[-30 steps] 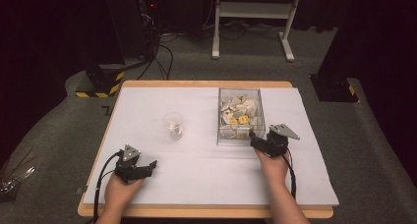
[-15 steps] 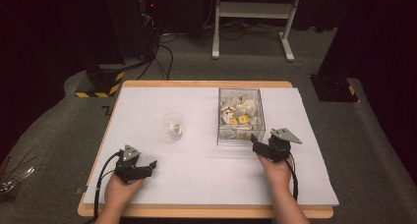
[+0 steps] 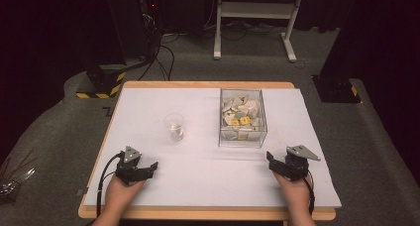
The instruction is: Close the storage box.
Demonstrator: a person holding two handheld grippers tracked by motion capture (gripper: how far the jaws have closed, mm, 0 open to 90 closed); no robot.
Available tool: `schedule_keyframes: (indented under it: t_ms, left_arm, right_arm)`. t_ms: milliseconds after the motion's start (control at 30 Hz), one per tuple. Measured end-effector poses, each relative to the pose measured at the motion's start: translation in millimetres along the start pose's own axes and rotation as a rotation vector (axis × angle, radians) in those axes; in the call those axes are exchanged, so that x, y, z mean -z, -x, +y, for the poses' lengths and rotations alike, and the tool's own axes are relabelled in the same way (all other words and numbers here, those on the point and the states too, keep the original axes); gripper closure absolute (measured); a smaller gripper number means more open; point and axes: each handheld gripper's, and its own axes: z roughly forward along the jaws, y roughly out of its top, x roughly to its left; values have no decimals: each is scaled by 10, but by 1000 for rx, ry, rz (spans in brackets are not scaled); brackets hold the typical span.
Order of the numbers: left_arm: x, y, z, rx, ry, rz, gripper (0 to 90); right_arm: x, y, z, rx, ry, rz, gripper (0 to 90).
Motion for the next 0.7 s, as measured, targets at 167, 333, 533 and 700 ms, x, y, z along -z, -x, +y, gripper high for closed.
schedule_keyframes:
  t_ms: [167, 333, 533, 700]
  left_arm:
    - [1, 8, 0, -6, 1, 5, 217]
    - [-10, 5, 7, -10, -7, -17, 176]
    - [-11, 11, 8, -13, -8, -13, 165]
    - [-8, 13, 7, -16, -10, -11, 164]
  right_arm:
    - [129, 98, -129, 1, -35, -39, 203]
    - [191, 152, -219, 14, -97, -57, 208]
    - [129, 90, -223, 65, -155, -63, 212]
    - [113, 88, -222, 63, -167, -65, 214]
